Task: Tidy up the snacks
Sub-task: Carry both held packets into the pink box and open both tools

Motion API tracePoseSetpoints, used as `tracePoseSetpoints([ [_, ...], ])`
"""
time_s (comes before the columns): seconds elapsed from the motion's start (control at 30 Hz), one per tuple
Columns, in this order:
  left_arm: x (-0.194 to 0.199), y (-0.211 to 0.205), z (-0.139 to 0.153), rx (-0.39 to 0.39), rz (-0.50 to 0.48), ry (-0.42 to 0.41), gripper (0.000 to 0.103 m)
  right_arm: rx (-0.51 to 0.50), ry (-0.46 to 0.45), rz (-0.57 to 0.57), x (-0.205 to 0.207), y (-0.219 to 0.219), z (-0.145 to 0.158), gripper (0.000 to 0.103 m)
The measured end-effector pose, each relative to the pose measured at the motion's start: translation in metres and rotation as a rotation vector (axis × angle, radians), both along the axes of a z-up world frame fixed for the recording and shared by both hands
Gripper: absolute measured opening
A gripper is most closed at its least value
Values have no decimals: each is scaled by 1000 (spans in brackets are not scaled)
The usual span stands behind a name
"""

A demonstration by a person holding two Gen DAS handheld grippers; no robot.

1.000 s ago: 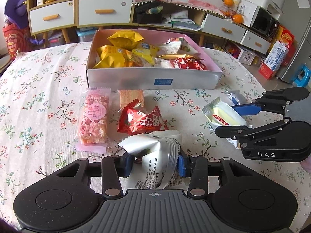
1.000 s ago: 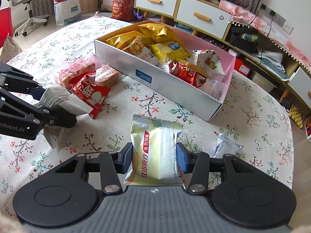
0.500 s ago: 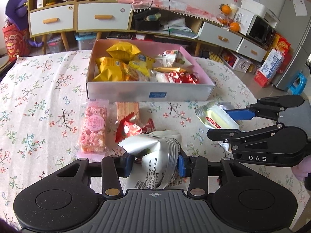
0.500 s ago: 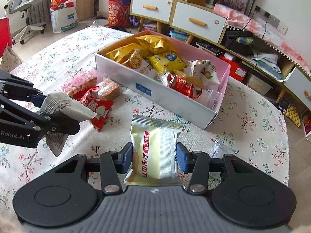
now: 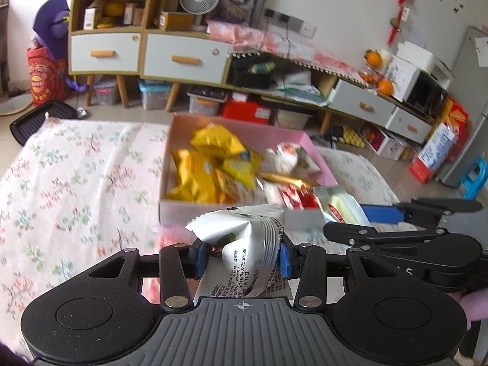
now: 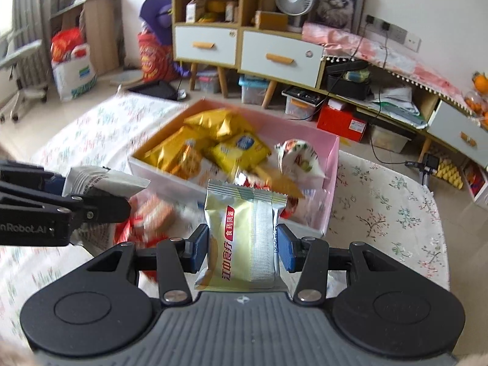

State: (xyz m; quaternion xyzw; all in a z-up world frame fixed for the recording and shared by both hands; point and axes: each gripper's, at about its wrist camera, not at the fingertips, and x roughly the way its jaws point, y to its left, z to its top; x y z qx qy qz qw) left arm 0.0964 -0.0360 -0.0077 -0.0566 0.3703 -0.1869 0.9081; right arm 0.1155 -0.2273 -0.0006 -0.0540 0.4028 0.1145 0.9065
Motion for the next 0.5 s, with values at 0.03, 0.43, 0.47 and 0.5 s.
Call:
tracePoseSetpoints([
  [0.03, 5, 0, 1, -1, 13, -1, 41, 16, 0, -18, 5, -1, 1, 44],
  [0.43, 60, -4, -6, -8, 58, 15, 41, 73, 24, -179, 45, -11, -11, 44],
  [0.47, 62, -5, -8, -4, 58, 14, 41, 70, 24, -187, 45, -11, -11, 44],
  [0.5, 66, -6, -9, -2, 55, 15, 41, 67, 22, -197, 47, -12, -11, 44],
])
